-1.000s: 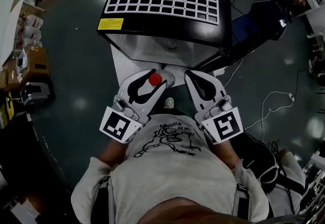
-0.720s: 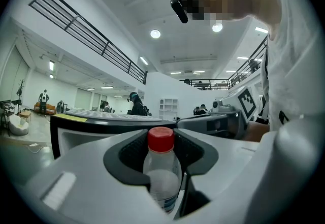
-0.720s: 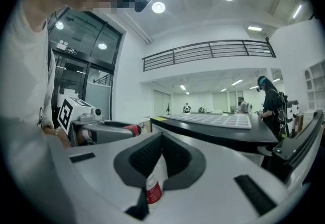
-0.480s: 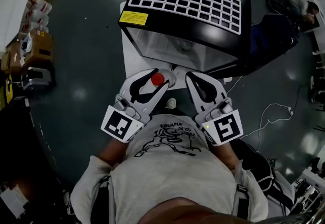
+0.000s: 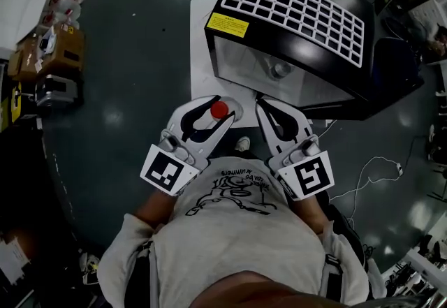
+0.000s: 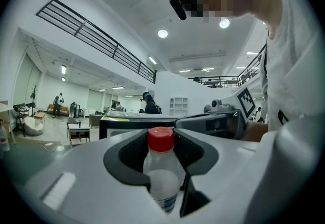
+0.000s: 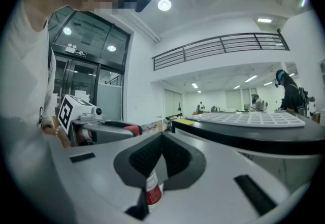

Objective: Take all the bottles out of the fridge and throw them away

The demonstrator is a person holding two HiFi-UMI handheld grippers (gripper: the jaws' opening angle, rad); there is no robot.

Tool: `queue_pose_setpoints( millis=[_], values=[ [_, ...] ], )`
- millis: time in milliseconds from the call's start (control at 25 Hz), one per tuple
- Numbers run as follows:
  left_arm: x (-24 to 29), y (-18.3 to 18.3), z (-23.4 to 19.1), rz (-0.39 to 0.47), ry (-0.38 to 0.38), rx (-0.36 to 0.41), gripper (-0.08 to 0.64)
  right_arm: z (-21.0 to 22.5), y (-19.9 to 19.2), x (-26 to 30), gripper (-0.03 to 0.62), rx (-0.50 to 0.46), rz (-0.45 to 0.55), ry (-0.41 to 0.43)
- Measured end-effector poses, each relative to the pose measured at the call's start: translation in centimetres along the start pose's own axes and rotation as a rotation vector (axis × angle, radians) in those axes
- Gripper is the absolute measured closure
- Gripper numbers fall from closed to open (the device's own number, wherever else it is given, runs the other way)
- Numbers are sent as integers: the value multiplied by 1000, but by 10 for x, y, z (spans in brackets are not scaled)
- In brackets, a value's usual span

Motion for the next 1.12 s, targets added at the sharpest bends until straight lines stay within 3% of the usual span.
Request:
queue_pose_setpoints(
  millis=[320,1120],
  values=[
    [-64,3,-35,12,61,6,402,-53,9,52,583,-14,-2,62],
    [-204,-10,-66,-4,207,-6,402,-175,11,125,583,-41,5,200]
  ],
)
Point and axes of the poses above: the fingertips, and each gripper's own axes: x forward along the fingers, z to its right, y out of its top, the point moved 10 cm from there along -x, backward along the fingers, and after that the axes turned 11 degrees about -y, right-handed, at the moved point
